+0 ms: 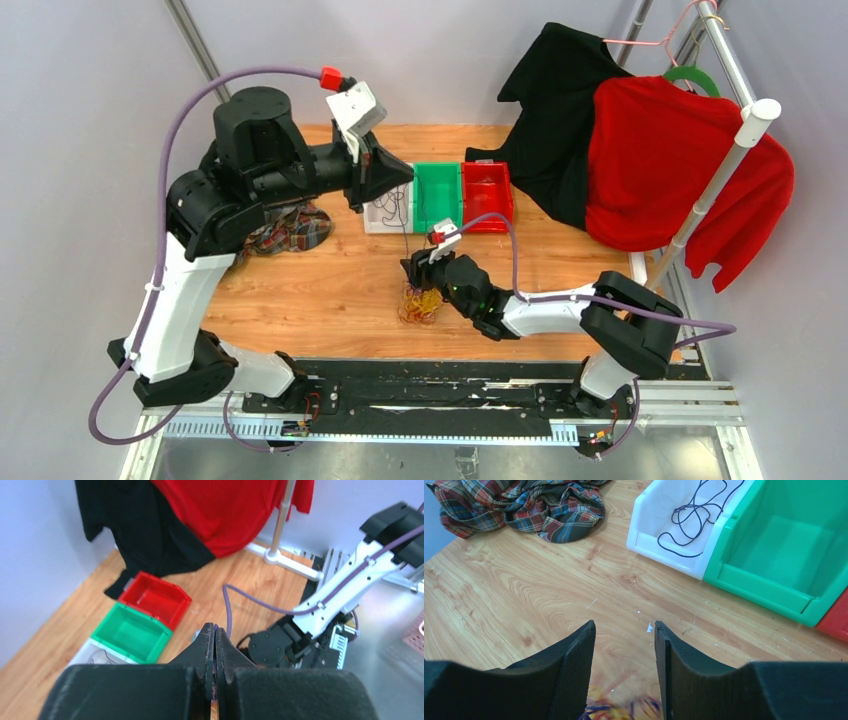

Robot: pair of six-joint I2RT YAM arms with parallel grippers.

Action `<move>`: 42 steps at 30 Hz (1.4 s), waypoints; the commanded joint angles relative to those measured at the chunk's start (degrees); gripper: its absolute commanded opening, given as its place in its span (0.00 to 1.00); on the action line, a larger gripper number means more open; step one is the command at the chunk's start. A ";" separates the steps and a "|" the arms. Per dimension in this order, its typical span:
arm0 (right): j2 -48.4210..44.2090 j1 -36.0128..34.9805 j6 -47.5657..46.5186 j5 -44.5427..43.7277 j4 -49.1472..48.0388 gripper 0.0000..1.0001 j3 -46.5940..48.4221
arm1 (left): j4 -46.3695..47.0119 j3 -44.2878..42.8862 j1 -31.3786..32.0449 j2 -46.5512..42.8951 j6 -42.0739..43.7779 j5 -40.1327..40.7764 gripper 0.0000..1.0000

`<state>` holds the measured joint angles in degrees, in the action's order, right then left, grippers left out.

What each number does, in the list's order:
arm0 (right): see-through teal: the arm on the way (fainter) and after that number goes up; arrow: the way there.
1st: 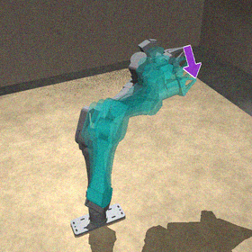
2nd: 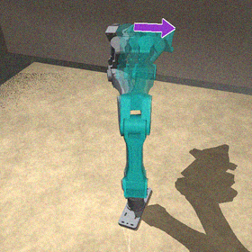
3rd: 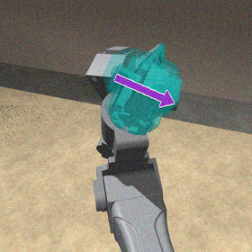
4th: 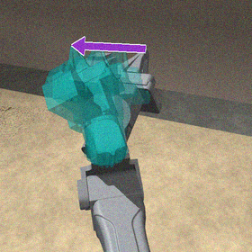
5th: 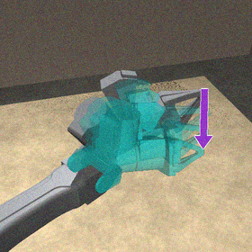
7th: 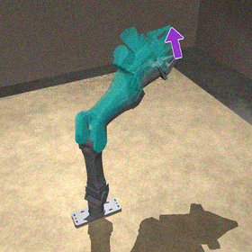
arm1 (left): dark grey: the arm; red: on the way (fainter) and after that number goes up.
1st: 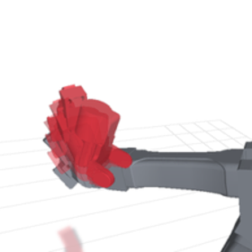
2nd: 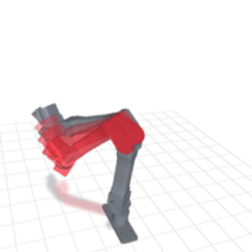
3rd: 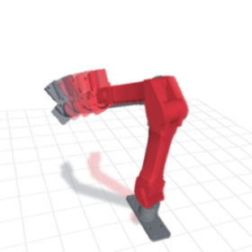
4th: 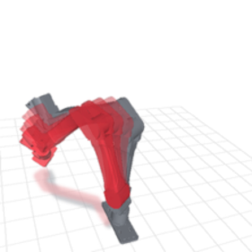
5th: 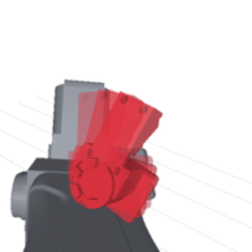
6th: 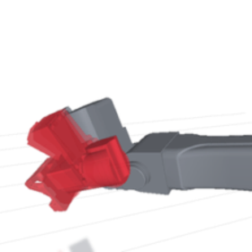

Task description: Untangle the cables

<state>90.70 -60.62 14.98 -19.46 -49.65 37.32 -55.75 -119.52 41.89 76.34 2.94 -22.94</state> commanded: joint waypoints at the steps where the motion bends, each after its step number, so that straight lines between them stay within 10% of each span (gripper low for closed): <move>1: 1.39 0.59 2.04 0.28 -2.98 0.47 -2.11 | 0.92 -9.22 0.47 2.05 2.32 1.45 0.00; 9: 2.01 0.37 5.89 -0.17 -7.07 0.45 -10.11 | 3.77 -24.72 0.47 5.95 11.07 11.89 0.00; 24: -4.88 -0.11 3.97 -3.44 -6.35 0.44 -16.66 | 27.96 -19.83 0.47 4.60 30.70 23.93 0.01; 32: -17.04 -3.29 -3.00 2.38 2.91 0.50 -7.42 | 30.78 -21.96 0.47 7.08 34.85 23.90 0.00; 42: -6.27 -4.07 -3.68 13.34 1.54 0.50 4.01 | 33.39 -21.77 0.47 6.56 38.32 24.08 0.00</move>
<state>79.70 -63.79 12.16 -10.81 -47.70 39.99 -25.89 -139.50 41.89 83.61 38.61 0.36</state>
